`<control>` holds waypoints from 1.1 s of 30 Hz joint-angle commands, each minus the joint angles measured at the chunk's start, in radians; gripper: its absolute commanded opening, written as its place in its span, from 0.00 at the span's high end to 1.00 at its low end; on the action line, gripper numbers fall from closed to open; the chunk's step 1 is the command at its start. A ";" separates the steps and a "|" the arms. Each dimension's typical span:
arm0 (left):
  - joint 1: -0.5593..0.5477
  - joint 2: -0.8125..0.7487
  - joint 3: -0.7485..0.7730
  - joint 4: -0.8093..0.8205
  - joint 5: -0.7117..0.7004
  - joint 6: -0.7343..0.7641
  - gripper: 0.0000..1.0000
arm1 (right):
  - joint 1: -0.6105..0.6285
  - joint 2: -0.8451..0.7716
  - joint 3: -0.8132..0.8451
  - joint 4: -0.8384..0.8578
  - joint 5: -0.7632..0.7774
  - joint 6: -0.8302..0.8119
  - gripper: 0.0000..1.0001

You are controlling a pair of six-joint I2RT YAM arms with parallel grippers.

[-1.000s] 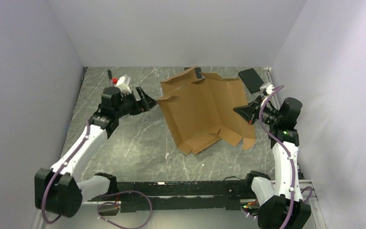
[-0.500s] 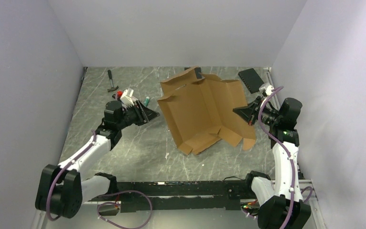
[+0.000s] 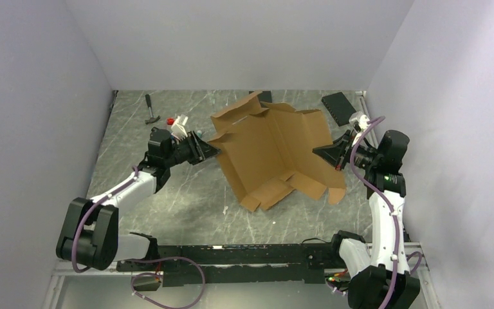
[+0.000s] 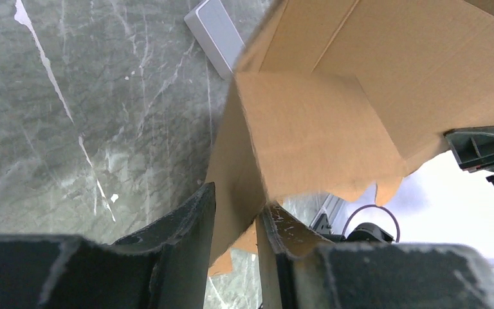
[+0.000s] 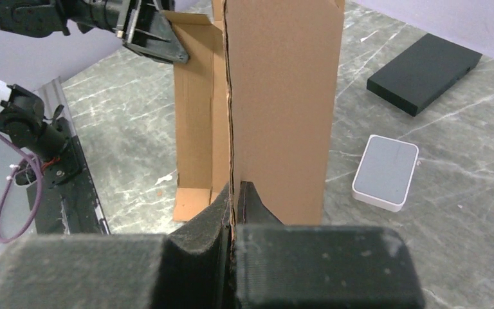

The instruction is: Fold the paper box

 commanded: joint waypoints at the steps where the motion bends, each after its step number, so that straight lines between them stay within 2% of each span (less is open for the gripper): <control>1: -0.009 0.028 0.068 0.026 0.026 -0.010 0.66 | 0.007 -0.003 0.075 0.013 -0.087 -0.007 1.00; 7: -0.011 0.068 0.131 -0.013 0.019 0.004 0.67 | 0.011 0.016 0.100 0.097 -0.108 0.093 1.00; 9: -0.012 0.078 0.164 -0.055 0.000 0.012 0.71 | 0.018 0.020 0.111 0.104 -0.104 0.119 1.00; 15: -0.067 0.099 0.352 -0.366 -0.204 0.098 0.79 | 0.050 0.042 0.154 0.140 -0.065 0.149 1.00; 18: -0.104 0.130 0.447 -0.502 -0.305 0.121 0.89 | 0.071 0.055 0.167 0.178 -0.041 0.183 1.00; 20: -0.133 0.153 0.512 -0.597 -0.394 0.130 0.91 | 0.083 0.061 0.172 0.203 -0.015 0.204 1.00; 26: -0.192 0.212 0.649 -0.764 -0.584 0.113 0.90 | 0.098 0.069 0.130 0.368 0.041 0.345 1.00; 33: -0.209 0.246 0.697 -0.754 -0.565 0.151 0.79 | 0.098 0.056 0.044 0.516 0.059 0.466 1.00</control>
